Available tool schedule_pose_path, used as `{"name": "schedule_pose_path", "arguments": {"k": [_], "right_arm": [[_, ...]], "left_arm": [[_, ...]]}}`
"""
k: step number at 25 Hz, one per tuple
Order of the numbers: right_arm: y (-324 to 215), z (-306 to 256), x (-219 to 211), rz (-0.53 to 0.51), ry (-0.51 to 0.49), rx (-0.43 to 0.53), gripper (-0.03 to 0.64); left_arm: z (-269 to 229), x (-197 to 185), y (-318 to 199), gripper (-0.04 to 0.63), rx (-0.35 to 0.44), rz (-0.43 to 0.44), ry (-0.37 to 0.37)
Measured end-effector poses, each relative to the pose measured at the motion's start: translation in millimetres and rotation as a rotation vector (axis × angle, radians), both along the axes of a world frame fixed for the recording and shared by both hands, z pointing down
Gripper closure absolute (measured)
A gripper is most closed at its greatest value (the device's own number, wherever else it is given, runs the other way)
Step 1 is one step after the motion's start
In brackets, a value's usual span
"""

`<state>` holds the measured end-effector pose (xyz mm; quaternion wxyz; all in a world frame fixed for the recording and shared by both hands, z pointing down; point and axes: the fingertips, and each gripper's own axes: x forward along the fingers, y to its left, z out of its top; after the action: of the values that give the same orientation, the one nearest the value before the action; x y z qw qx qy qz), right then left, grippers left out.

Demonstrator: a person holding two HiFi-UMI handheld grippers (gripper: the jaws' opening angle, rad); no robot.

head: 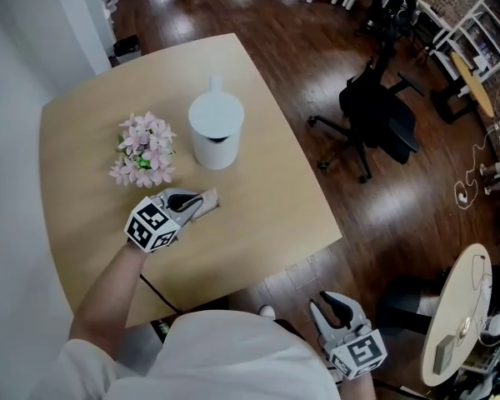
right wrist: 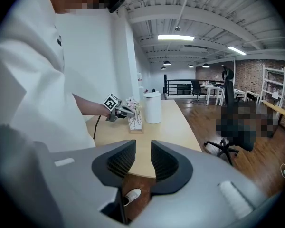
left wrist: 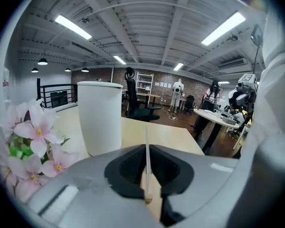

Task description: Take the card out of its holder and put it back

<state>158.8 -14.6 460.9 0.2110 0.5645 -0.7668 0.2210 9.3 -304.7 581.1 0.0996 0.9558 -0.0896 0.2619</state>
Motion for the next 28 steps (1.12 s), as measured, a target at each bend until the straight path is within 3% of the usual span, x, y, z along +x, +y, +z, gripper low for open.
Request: {"name": "schedule_pose_path", "arguments": {"k": [6,13,20,28], "right_arm": [[3,0,-1,-0.022,-0.006,0.016,0.511],[9,0,1,-0.09,-0.02,0.051,0.511],[27,3,14,-0.201,-0.032,0.072,0.511],[61,6,21,-0.349,-0.036,0.096,0.511]], "left_arm": [[-38,-6,-2,0.58,0.059,-0.012,0.045],[-83,-25,2,0.58,0.149,-0.101,0.074],[-115,-57,37,0.58,0.206,-0.256,0.08],[-123,-113,119,0.58,0.219,-0.48,0.076]]}}
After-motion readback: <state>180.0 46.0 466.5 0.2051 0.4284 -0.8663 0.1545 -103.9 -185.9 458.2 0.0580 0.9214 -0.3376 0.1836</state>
